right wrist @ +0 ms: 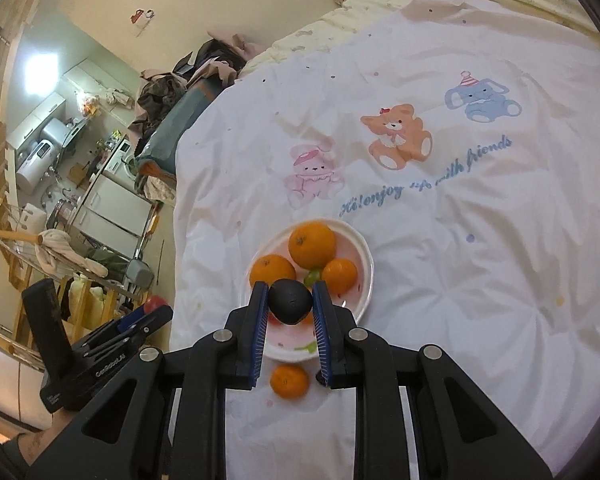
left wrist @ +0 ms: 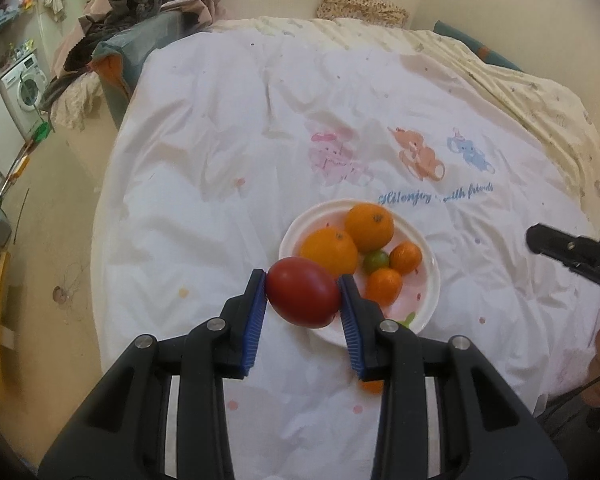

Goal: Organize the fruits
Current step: 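Carry the tomato and dark plum in both tools over the plate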

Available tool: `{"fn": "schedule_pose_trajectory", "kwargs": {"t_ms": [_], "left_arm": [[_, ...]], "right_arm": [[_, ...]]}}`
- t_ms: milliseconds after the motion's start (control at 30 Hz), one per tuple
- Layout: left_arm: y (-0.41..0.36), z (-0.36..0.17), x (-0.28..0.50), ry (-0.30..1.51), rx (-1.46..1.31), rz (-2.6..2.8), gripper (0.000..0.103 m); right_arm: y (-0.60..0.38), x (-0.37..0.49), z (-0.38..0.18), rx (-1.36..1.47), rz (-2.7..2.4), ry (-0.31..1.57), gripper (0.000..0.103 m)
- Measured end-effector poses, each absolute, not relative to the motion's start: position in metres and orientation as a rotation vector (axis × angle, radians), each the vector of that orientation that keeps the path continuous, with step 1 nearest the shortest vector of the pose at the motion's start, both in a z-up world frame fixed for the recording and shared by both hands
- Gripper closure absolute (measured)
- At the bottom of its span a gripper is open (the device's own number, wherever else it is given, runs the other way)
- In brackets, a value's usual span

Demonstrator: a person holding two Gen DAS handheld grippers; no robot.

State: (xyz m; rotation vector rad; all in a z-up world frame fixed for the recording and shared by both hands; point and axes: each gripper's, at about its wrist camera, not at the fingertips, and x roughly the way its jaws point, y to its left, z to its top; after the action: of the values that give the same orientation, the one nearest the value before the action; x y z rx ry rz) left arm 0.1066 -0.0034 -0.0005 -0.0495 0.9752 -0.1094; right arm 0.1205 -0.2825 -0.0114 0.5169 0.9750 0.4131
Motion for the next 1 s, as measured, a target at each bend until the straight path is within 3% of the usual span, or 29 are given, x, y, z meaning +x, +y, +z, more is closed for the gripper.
{"fn": "schedule_pose_trajectory", "kwargs": {"t_ms": [500,1000], "left_arm": [[-0.022,-0.017,0.153,0.989,0.001,-0.152,0.071],[-0.033,-0.07,0.169,1.106,-0.015,-0.214,0.071]], "right_arm": [[-0.271,0.158,-0.035,0.49,0.395,1.033,0.08],[-0.247,0.18,-0.097,0.476,0.386,1.234,0.079]]}}
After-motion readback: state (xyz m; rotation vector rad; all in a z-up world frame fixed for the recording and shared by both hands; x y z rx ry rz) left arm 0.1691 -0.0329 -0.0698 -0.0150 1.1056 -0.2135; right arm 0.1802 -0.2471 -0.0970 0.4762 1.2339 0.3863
